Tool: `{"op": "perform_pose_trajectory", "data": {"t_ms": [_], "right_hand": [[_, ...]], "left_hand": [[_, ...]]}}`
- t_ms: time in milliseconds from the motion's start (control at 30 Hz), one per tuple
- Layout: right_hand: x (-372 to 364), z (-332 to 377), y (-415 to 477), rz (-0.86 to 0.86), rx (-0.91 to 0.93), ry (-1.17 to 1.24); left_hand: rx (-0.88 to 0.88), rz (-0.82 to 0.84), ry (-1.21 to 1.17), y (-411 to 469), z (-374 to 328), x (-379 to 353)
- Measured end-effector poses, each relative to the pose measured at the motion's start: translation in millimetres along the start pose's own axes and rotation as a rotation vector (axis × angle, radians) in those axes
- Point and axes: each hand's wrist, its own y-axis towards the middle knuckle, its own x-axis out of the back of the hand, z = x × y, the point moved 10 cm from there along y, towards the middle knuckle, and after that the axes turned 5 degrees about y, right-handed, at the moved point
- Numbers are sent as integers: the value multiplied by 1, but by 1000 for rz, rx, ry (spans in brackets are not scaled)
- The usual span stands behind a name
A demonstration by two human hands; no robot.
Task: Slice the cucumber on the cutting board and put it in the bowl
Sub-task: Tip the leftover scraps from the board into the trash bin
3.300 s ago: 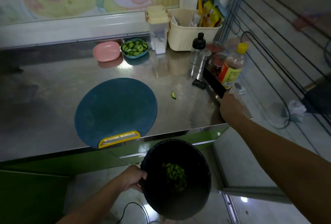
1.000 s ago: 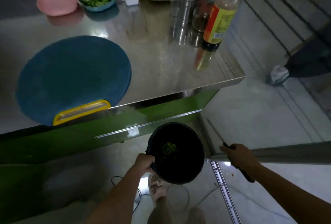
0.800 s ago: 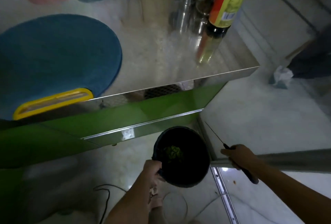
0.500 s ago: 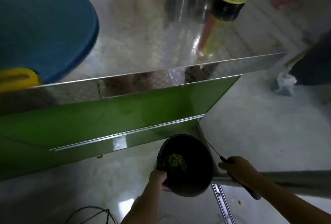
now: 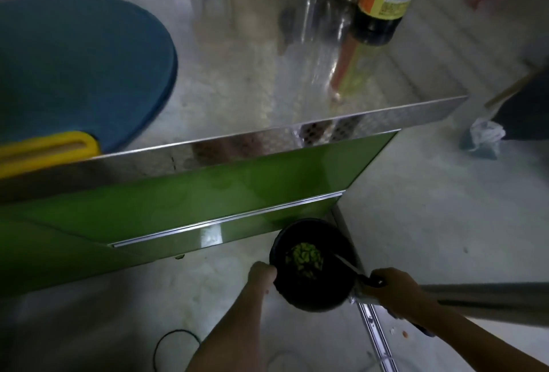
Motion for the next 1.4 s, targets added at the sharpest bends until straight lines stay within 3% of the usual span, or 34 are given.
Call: {"op": "perform_pose_trajectory", "data": {"t_ms": [133, 367, 467, 600, 733, 800, 867, 967, 1033, 1200, 1400], "right_hand": [[27, 25, -61, -2, 69, -20], [84, 81, -195, -5, 310, 163], [124, 125, -238, -37, 427, 190], [179, 196, -275, -155, 563, 273], [219, 254, -277, -295, 576, 272], [228, 279, -267, -296, 561, 257], [233, 302, -258, -301, 568, 244], [237, 335, -247, -305, 582, 261], [238, 352, -239, -291, 594, 292], [230, 381, -213, -262, 592, 282], [238, 408, -181, -317, 593, 157]], "left_hand": [[-114, 100, 153, -81, -34, 28], [-262, 407, 295, -249, -81, 66], [-331, 431, 281, -315, -114, 103], [-501, 278, 221, -399, -177, 187], [-589, -84, 261, -430, -205, 306], [-546, -383, 447, -423, -201, 375], [-351, -542, 532, -412, -174, 428], [-107, -491, 483, -389, -121, 466], [-74, -436, 481, -374, -97, 470], [-153, -419, 452, -363, -86, 456], [-235, -397, 531, -351, -146, 422]]}}
